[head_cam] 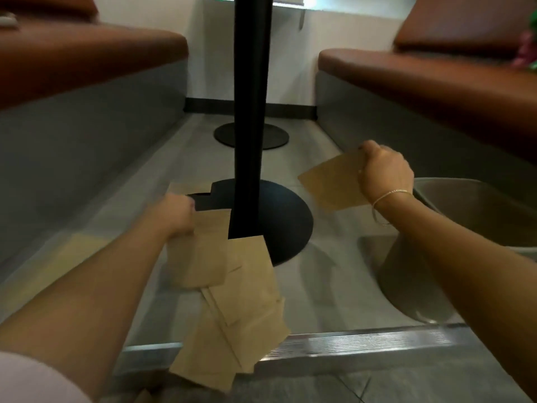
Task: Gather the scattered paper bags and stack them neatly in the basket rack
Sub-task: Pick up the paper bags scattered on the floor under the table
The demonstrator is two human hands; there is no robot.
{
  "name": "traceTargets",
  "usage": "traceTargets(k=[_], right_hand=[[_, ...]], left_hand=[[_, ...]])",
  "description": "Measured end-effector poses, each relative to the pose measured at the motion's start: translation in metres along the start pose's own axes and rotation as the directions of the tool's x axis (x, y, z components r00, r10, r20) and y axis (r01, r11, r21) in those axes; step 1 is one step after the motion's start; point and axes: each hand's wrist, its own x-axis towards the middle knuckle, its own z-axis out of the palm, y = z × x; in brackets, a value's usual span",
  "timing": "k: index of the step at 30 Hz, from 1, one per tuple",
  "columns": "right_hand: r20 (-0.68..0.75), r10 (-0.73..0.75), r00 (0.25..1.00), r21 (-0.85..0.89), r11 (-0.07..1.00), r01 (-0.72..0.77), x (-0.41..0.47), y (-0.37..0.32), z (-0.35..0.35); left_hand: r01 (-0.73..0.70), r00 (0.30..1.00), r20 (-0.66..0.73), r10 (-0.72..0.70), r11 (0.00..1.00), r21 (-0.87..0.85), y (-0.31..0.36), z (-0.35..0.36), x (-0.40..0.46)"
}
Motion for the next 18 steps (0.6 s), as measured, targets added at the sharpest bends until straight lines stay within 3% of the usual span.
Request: traceTargets(k=[3, 8, 15, 18], right_hand=[[-0.102, 0.046, 0.994, 0.013, 0.999, -0.045, 0.014, 0.024, -0.034], [-0.204, 0.116, 0.972, -0.025, 0.992, -0.123, 0.025, 0.067, -0.092], [-0.292, 0.157, 0.943, -0.031, 0.984, -0.173, 0.030, 0.111, -0.144], [-0.303, 0.154, 0.940, -0.079, 0.979, -0.186, 0.027, 0.122, -0.148]], left_hand=[[-0.079, 0.976, -0.211, 0.042, 0.982, -0.171, 0.032, -0.037, 0.001], [-0.253, 0.870, -0.483, 0.096, 0.928, -0.273, 0.104, -0.089, -0.011], [-0.457, 0.753, -0.607, 0.255, 0.866, -0.203, 0.186, -0.112, -0.032], [-0.459, 0.756, -0.593, 0.275, 0.870, -0.182, 0.198, -0.113, -0.036]])
